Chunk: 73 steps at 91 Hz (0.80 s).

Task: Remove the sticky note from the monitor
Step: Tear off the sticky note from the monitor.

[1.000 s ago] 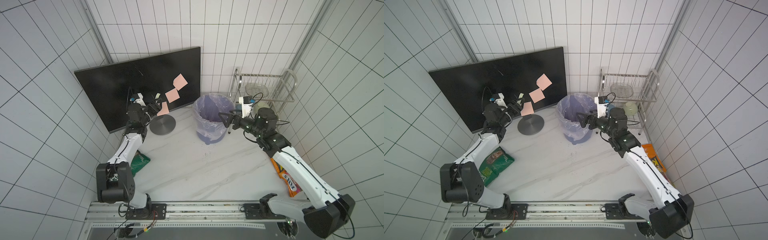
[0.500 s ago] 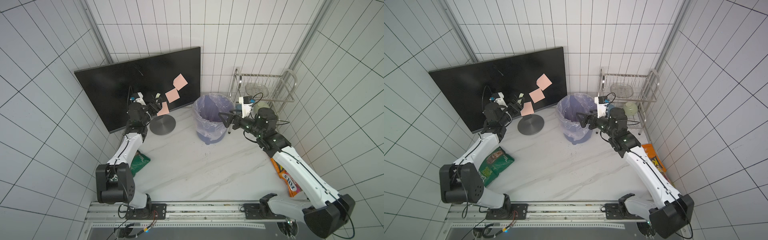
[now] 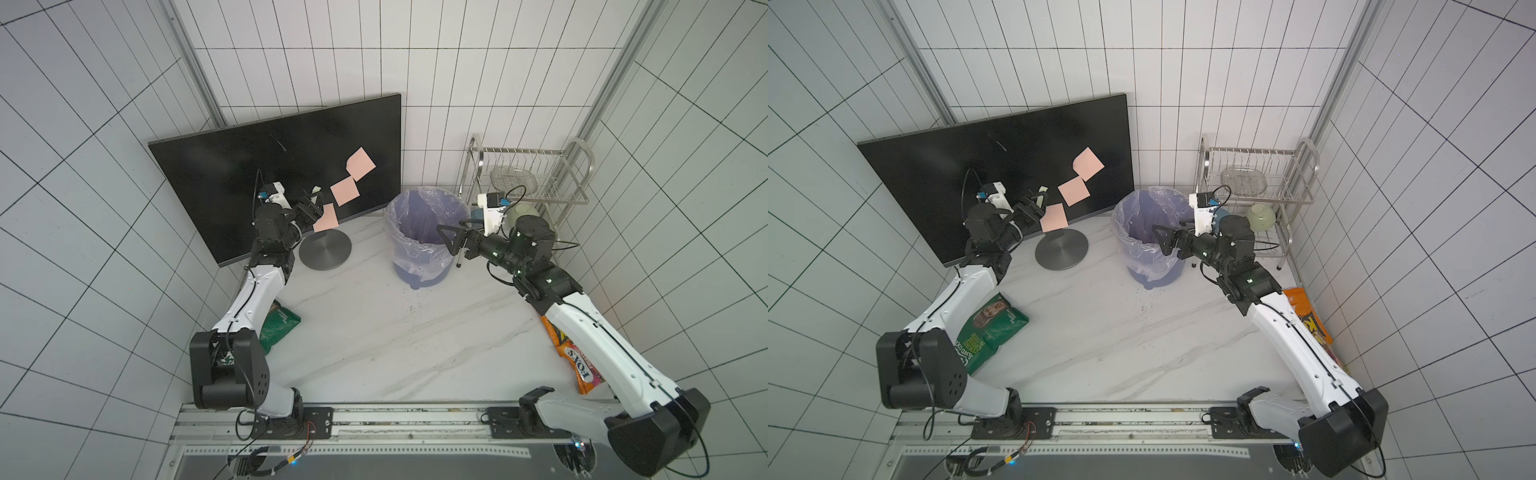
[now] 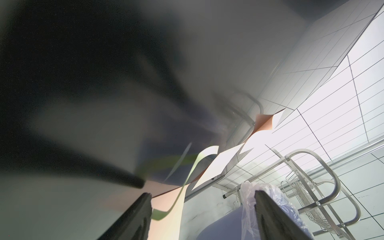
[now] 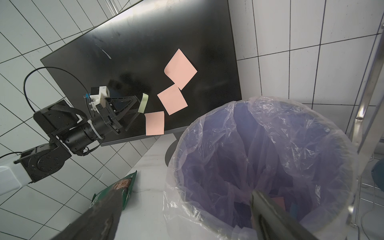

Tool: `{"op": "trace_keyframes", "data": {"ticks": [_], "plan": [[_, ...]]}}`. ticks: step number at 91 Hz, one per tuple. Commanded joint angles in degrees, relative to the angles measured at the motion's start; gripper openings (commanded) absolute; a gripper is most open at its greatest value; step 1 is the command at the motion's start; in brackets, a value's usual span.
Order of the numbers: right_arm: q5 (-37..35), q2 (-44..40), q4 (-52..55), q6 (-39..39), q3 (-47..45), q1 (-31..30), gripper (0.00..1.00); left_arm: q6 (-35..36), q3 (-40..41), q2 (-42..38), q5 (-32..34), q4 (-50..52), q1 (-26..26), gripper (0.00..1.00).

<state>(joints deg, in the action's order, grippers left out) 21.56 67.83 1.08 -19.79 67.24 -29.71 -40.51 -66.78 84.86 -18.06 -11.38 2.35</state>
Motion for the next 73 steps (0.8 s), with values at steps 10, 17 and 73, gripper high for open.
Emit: {"op": "trace_keyframes", "data": {"ticks": [10,17,73], "plan": [[-0.6,-0.6,-2.0,0.3,1.0,-0.4,0.99,-0.6,-1.9,0.9,-1.6,0.0,-0.3,0.78],[-0.5,-0.6,-2.1,0.3,1.0,-0.4,0.99,-0.6,-1.9,0.9,-1.5,0.3,-0.5,0.78],[-0.4,-0.3,-2.2,0.3,1.0,-0.4,0.99,0.8,-3.7,1.2,2.6,6.1,-1.5,0.63]]}}
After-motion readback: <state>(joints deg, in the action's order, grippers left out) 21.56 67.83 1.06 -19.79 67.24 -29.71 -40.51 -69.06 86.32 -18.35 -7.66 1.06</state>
